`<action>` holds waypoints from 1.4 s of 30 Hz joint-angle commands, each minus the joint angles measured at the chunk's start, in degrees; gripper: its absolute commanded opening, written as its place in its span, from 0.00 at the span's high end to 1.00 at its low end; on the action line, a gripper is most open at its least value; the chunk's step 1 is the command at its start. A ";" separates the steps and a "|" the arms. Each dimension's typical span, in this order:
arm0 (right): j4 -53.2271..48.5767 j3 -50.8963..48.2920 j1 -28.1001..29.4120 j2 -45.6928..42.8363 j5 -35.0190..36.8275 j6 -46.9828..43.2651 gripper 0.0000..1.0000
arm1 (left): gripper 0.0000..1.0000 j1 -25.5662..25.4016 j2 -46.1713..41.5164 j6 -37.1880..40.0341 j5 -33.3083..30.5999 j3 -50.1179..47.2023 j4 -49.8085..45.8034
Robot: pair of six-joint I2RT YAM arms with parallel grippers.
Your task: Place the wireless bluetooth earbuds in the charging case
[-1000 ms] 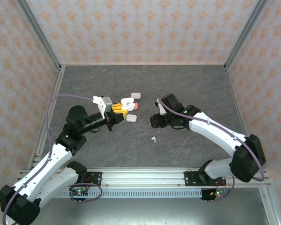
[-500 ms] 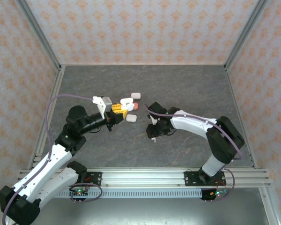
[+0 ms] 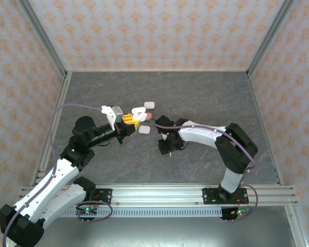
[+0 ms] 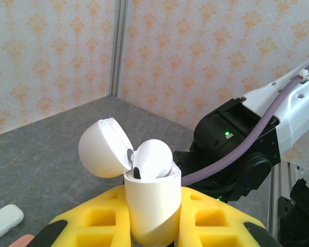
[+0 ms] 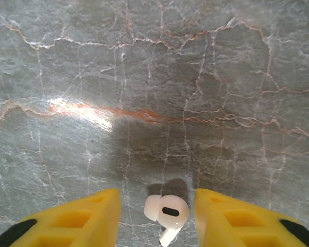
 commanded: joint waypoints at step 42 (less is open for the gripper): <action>11.37 12.28 0.92 -32.01 6.83 -9.66 0.79 | 1.00 -0.38 1.22 -7.40 -2.04 -1.72 12.90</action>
